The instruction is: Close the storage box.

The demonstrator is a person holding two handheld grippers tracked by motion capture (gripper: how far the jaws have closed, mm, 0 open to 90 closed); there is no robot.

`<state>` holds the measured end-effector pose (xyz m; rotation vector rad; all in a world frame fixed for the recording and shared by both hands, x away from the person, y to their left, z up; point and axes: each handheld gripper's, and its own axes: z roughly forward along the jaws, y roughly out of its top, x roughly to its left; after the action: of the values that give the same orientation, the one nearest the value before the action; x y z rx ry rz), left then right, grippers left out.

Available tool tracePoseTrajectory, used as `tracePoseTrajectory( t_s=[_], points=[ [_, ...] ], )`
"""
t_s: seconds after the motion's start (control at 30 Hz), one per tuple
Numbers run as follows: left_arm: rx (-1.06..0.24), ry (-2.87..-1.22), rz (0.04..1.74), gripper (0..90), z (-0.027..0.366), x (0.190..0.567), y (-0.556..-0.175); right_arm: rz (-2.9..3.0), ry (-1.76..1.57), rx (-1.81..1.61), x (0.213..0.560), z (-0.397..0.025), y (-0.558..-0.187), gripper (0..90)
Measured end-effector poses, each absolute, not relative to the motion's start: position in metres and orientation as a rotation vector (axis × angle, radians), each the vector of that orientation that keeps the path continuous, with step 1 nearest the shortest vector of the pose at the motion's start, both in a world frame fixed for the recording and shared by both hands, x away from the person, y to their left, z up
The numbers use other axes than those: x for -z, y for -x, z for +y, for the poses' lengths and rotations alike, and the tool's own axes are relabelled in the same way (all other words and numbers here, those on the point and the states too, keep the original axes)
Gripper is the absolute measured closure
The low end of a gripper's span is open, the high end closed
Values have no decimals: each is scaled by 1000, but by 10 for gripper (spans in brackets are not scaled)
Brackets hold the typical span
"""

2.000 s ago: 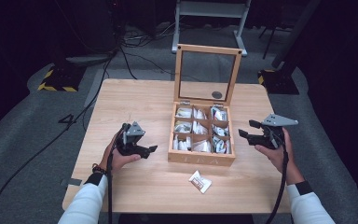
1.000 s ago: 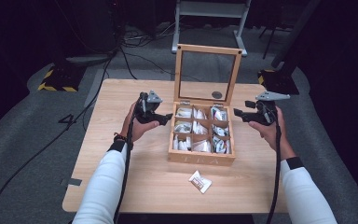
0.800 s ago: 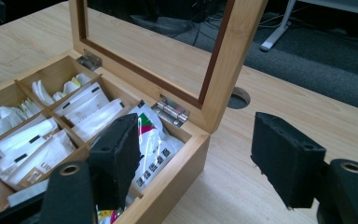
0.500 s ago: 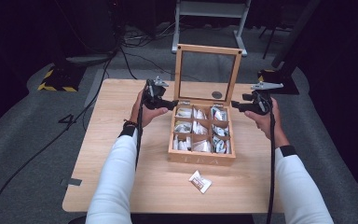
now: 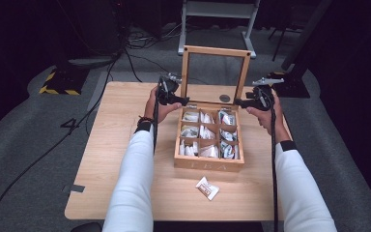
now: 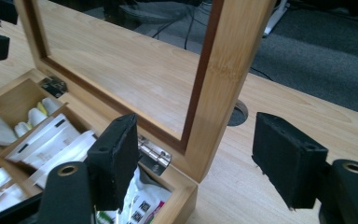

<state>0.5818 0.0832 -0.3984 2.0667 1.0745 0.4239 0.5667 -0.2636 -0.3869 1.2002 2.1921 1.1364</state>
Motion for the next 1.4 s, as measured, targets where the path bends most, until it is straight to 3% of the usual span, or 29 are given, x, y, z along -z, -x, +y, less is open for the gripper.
tracePoseTrajectory(
  t_s=[0.27, 0.93, 1.4],
  points=[
    [-388, -2093, 1071, 308, 82, 400, -591, 2198, -1258, -1112, 399, -260, -578, 317],
    [-287, -2090, 1092, 297, 59, 419, -599, 2230, -1264, -1142, 405, -241, -590, 318],
    [-280, -2098, 1073, 317, 64, 417, -601, 2215, -1282, -1177, 404, -246, -589, 372]
  ],
)
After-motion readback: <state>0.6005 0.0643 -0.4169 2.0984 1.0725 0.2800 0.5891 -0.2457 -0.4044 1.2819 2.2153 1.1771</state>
